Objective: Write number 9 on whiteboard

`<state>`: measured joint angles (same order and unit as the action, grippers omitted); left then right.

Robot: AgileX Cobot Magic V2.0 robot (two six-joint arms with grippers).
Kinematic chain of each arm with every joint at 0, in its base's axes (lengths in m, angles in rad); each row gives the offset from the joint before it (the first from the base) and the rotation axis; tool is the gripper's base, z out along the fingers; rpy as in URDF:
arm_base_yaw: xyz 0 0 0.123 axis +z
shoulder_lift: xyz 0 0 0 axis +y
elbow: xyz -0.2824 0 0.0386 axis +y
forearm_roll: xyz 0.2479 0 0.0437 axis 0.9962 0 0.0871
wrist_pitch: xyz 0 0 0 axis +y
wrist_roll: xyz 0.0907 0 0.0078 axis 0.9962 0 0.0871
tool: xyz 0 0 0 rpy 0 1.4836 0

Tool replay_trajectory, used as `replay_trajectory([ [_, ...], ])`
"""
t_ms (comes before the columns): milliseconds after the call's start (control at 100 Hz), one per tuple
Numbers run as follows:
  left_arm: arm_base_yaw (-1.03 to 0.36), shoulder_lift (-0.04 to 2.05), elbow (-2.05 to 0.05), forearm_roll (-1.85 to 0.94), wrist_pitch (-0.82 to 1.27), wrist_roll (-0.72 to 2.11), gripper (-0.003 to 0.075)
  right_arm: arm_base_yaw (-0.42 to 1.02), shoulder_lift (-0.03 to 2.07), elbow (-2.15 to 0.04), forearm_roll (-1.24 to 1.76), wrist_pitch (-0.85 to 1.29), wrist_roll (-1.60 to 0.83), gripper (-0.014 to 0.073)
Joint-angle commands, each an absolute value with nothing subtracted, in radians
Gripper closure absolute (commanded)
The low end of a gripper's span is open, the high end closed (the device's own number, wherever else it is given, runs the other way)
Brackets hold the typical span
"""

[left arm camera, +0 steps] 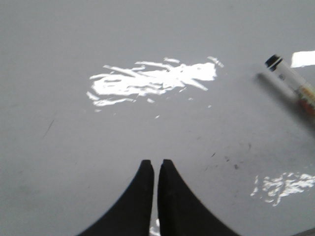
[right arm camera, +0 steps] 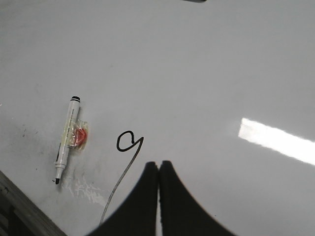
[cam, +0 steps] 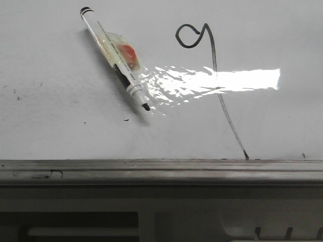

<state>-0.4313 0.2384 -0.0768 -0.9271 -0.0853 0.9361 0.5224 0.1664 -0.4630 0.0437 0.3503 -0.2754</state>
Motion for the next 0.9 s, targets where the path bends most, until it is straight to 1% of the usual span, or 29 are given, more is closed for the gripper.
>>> replay_trajectory([
  [0, -0.359, 0.195, -0.058, -0.591, -0.079, 0.624, 0.0738, 0.517, 0.176, -0.484, 0.033, 0.276, -0.285, 0.0659],
  [90, -0.287, 0.156, -0.006, -0.244, -0.077, 0.249, 0.0738, 0.517, 0.176, -0.484, 0.033, 0.276, -0.285, 0.0659],
  [170, -0.224, 0.126, 0.03, -0.127, -0.077, 0.105, 0.0738, 0.517, 0.176, -0.484, 0.033, 0.276, -0.285, 0.0659],
  [270, -0.156, 0.085, 0.028, -0.127, 0.035, 0.098, 0.0738, 0.517, 0.176, -0.484, 0.033, 0.276, -0.285, 0.0659],
  [420, -0.075, 0.002, 0.028, -0.116, 0.264, 0.098, 0.0738, 0.517, 0.176, -0.484, 0.033, 0.276, -0.285, 0.0659],
  [490, -0.05, -0.038, 0.028, -0.137, 0.277, 0.098, 0.0738, 0.517, 0.176, -0.484, 0.033, 0.276, -0.285, 0.0659],
  [580, -0.033, -0.03, 0.028, -0.162, 0.277, 0.098, 0.0738, 0.517, 0.176, -0.484, 0.033, 0.276, -0.285, 0.0659],
  [890, -0.032, -0.03, 0.028, -0.162, 0.275, 0.098, 0.0738, 0.517, 0.176, -0.484, 0.033, 0.276, -0.285, 0.0659],
])
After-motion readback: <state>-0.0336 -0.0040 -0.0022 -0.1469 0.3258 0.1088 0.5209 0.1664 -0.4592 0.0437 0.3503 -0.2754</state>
